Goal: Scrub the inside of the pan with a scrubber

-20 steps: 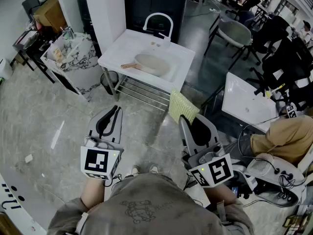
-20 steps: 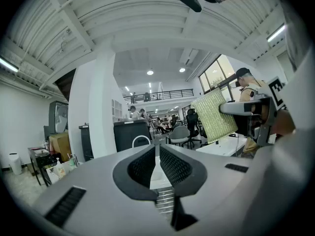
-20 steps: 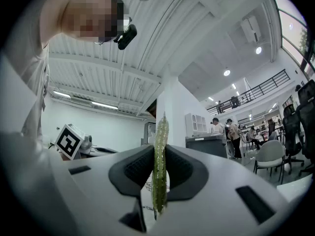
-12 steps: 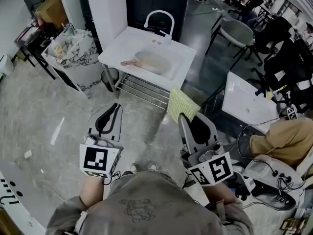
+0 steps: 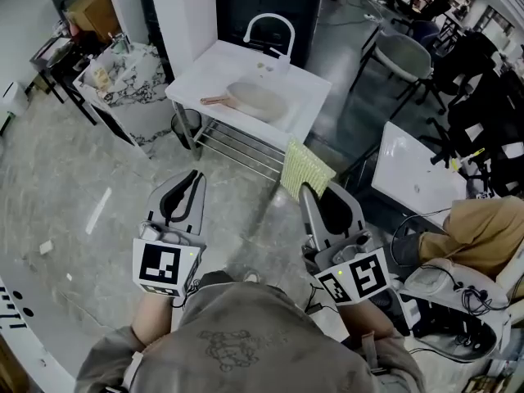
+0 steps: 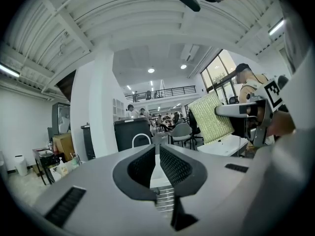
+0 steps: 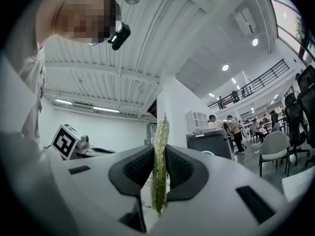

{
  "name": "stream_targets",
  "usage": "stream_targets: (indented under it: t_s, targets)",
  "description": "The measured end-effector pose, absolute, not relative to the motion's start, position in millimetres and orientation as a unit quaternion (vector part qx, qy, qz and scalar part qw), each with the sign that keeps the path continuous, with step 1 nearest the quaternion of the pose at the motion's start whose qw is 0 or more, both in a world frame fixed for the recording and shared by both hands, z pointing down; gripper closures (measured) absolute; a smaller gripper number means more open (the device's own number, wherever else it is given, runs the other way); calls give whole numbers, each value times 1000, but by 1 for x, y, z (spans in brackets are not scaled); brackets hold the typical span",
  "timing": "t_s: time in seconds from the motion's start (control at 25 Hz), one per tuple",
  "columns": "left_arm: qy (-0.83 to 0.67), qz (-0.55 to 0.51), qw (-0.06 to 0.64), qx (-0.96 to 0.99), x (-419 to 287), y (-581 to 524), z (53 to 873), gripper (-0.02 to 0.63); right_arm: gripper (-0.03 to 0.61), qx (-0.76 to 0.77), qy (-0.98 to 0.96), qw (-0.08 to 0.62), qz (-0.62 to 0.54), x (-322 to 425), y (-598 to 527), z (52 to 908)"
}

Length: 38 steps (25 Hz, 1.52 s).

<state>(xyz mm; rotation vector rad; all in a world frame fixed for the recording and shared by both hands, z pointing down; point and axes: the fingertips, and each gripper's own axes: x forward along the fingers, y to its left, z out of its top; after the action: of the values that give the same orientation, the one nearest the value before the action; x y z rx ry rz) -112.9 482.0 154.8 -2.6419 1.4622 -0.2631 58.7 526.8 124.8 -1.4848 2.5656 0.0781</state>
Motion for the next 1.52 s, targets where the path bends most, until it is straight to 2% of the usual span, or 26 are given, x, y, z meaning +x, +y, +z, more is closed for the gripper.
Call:
stream_targets:
  t_s: [0.72, 1.52]
  targets:
    - [493, -85, 69, -863, -100, 465, 174, 575, 508, -499, 862, 88, 27, 80, 496, 149]
    - [472, -103, 62, -873, -115, 323, 199, 575, 507, -519, 853, 62, 4, 65, 357, 180]
